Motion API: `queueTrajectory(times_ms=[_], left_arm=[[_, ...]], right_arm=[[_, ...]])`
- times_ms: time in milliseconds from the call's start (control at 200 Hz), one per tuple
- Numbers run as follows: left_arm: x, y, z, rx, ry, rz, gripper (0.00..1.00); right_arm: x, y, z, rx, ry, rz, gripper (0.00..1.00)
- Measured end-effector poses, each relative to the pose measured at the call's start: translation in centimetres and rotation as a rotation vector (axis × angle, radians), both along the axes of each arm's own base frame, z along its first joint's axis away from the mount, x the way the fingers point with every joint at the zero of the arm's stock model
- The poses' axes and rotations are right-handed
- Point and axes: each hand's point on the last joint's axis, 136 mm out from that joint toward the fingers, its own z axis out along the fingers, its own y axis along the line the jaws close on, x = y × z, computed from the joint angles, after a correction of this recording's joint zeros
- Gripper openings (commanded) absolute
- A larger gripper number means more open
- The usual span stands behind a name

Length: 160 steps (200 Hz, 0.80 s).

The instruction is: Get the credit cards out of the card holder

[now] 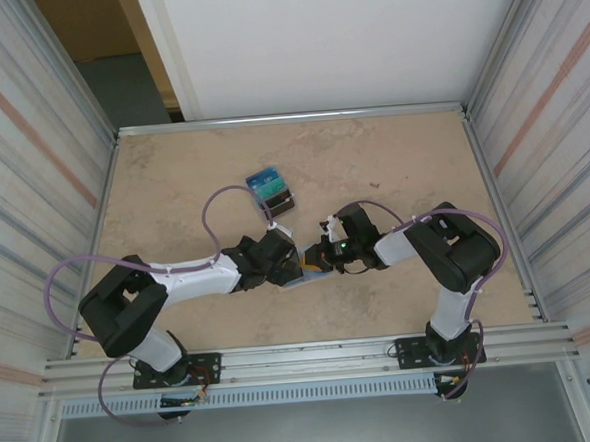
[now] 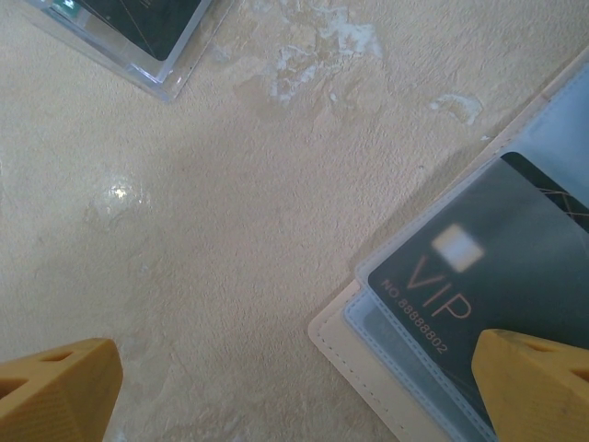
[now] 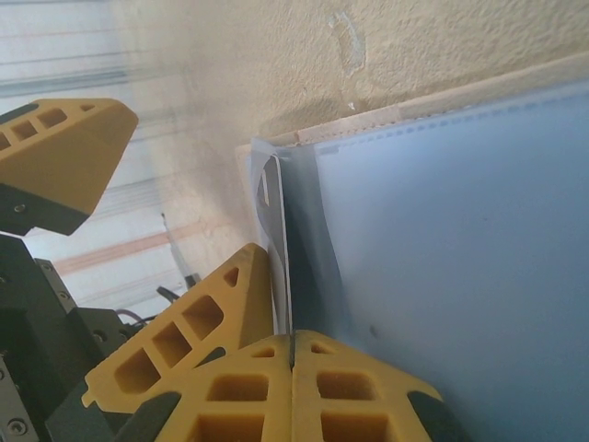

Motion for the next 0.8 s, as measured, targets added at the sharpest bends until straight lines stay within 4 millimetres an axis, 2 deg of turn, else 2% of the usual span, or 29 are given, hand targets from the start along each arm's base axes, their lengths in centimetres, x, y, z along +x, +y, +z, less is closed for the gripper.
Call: queueTrajectory(times_ms=[802], left_arm=[[-0.3,0.3,-0.1,0.015,0.011,-0.002,0.99]], right_arm=[[-0.2,-2.0,-0.5,-0.113,-0.001,-0.016,0.0]])
